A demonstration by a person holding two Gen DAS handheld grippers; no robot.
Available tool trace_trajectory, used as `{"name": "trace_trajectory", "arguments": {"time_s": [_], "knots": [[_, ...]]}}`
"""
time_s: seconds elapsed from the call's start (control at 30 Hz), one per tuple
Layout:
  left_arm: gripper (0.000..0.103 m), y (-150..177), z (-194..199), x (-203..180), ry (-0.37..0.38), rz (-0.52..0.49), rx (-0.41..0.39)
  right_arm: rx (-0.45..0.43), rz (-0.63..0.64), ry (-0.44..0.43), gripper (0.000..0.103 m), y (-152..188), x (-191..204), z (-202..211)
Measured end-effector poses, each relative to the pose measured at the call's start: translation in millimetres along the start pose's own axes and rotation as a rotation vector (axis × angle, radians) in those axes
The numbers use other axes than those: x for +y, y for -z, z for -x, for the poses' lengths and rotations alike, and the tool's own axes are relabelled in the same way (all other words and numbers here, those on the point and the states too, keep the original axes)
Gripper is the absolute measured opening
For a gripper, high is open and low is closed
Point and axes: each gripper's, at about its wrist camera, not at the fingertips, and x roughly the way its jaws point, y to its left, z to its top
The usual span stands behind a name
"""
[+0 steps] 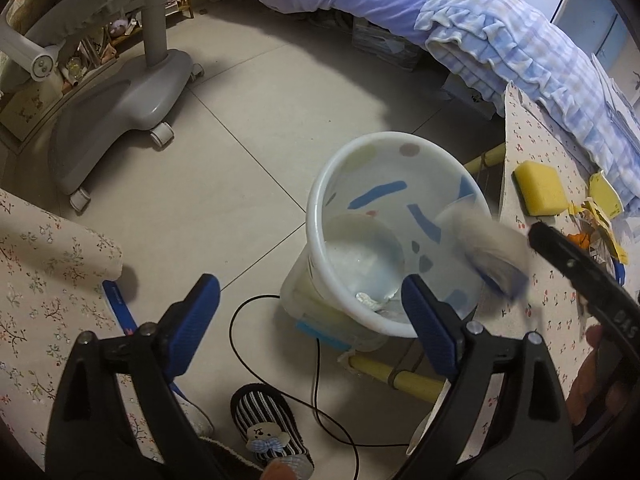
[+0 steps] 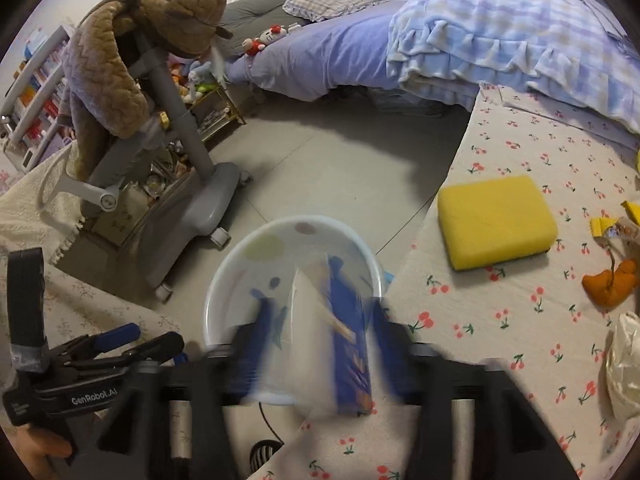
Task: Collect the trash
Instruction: 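Carry the blue box to the wastebasket and release it with the right tool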
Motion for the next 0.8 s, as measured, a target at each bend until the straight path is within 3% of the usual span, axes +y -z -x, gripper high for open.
{"name": "trace_trajectory", "arguments": {"time_s": [0.33,0.6,0.8], "knots": [[0.097,2,5,-11,0.003,-0.053,-0.021,-0.051,-0.009,0.132,0.077,8,-22,45],[0.102,4,14,-31,0.039,-0.105,-0.062,-0.082,-0.156,0.275,0.083,19,-84,101],[0.102,0,15,-57,0.05,-0.158,-0.085,-0.089,-0.194,0.372,0.083,20,-134,141]]}}
